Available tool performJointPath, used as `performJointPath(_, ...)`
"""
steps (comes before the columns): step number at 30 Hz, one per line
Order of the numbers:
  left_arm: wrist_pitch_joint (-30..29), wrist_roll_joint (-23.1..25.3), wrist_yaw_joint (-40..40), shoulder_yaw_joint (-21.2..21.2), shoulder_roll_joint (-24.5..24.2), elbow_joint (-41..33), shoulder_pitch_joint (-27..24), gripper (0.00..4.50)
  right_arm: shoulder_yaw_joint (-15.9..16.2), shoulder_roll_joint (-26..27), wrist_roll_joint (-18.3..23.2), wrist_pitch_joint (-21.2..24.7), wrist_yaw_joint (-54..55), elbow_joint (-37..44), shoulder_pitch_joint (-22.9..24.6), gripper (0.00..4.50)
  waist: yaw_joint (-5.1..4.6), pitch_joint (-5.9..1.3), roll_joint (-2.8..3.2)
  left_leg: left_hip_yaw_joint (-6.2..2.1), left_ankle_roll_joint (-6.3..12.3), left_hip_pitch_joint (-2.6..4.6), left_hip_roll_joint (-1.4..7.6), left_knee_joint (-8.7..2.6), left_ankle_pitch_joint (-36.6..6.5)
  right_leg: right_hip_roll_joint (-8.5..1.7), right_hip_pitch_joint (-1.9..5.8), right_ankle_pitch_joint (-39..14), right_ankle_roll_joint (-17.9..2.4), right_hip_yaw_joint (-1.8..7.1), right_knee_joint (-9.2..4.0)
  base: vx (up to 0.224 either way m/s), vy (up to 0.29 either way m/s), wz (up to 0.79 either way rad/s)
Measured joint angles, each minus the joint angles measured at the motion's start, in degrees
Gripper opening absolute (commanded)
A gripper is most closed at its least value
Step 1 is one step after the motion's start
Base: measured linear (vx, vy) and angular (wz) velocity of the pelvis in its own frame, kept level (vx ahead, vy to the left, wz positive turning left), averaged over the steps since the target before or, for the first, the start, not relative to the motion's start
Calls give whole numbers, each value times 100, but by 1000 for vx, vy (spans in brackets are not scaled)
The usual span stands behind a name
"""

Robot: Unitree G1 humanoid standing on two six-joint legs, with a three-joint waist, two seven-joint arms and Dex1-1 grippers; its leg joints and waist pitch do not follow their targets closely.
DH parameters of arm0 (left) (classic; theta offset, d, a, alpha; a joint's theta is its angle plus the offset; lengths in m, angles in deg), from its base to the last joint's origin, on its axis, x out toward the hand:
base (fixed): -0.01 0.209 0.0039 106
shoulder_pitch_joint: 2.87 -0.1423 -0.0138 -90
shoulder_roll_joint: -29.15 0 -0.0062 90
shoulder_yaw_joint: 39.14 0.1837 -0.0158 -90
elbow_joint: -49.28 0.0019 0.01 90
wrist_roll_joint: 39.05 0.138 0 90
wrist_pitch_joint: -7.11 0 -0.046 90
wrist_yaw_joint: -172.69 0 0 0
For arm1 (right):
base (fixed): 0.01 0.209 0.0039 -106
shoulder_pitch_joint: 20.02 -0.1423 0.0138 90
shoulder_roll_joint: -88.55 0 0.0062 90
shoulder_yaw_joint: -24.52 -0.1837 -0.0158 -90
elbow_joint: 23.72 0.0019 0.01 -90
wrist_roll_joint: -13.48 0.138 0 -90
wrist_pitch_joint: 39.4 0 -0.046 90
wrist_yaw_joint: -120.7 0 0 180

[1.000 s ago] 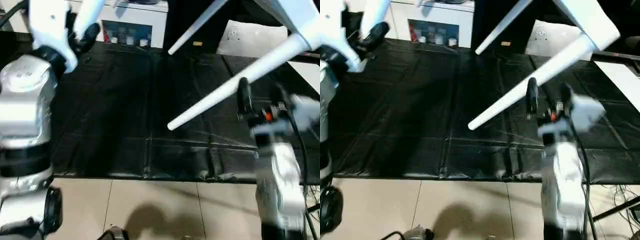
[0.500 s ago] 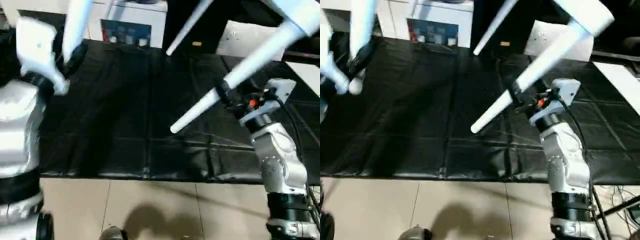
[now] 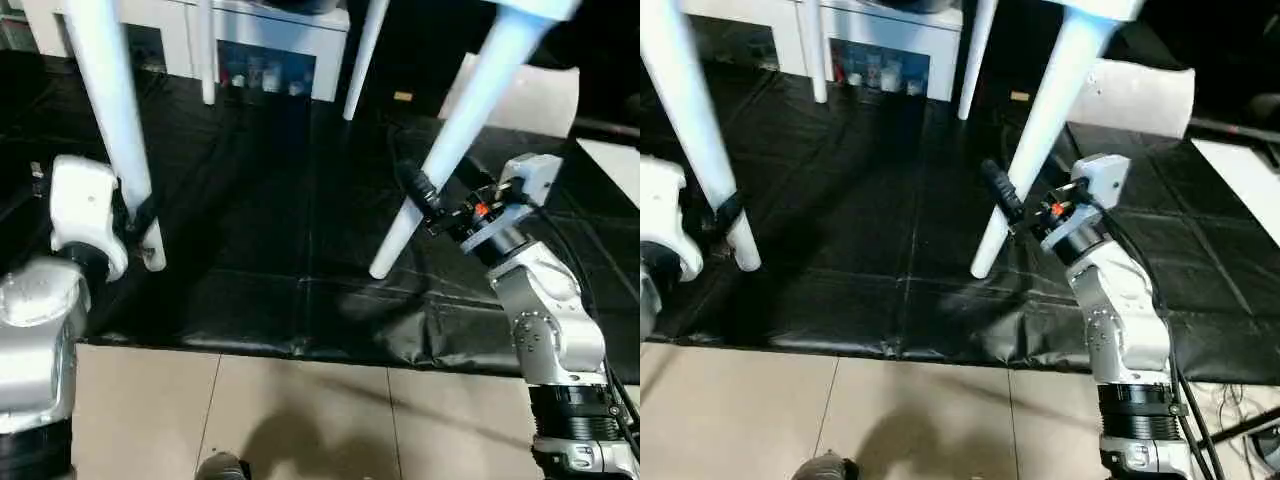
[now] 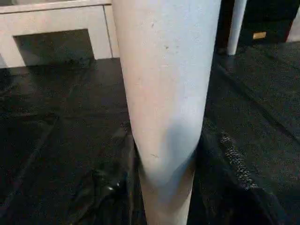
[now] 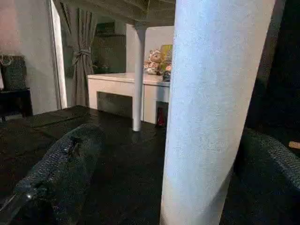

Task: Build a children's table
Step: Flip table

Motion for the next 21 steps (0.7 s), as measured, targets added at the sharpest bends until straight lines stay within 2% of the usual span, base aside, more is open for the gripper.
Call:
performJointPath(4,380,-7,-22,56,-65,327,59,156,11,81,-6,-7,93,71,87,450,6,-15,-23,-1,-1,1,2,-6,1,1,3,7,13,-2,4,0,0,0)
performJointPath(7,664,-17,-107,59,-127,649,163,156,68,201,-68,-57,238,296,370,450,24,-20,-29,-4,-2,12,5,-8,1,4,-2,6,14,-5,4,0,0,0)
performJointPath(8,747,-55,-119,26,-128,690,143,212,144,226,-179,-136,287,404,601,450,24,-20,-26,-4,-2,16,5,-9,1,4,1,5,16,-3,1,0,0,0)
performJointPath(10,853,-99,-122,-60,-132,679,47,226,243,254,-286,-169,347,477,892,450,-2,-19,-22,-1,-2,17,4,-11,0,4,1,8,11,1,-4,0,0,0)
performJointPath(13,930,-248,-167,-250,-57,494,-409,234,320,435,-311,-175,350,653,1389,450,-70,-19,12,1,0,13,2,-15,-1,3,0,9,10,5,-7,0,0,0)
performJointPath(14,950,-344,-177,-341,2,422,-585,260,320,442,-269,-188,338,724,1539,450,-78,-17,31,1,0,11,2,-17,-1,3,2,9,10,5,-8,0,0,0)
performJointPath(15,1048,-481,-214,-488,98,244,-962,266,324,459,-211,-288,301,854,1793,450,-93,-23,41,1,0,14,2,-23,-1,3,3,8,11,5,-13,0,0,0)
performJointPath(17,1164,-680,-312,-682,257,88,-1459,269,311,461,-176,-418,227,976,2181,450,-110,-21,46,-5,-1,19,2,-35,-1,9,1,4,17,3,-17,0,0,0)
performJointPath(19,1273,-898,-377,-851,427,-52,-1703,292,316,496,-143,-489,197,1054,2398,450,-117,-14,56,-14,-1,24,3,-38,-1,12,-8,-2,28,-1,-19,0,0,0)
performJointPath(21,1519,-1225,-468,-1065,722,-560,-2232,309,314,622,-120,-679,201,1427,2893,450,-103,-3,75,-15,-2,75,3,-50,-3,12,35,-8,37,-1,-43,0,0,0)
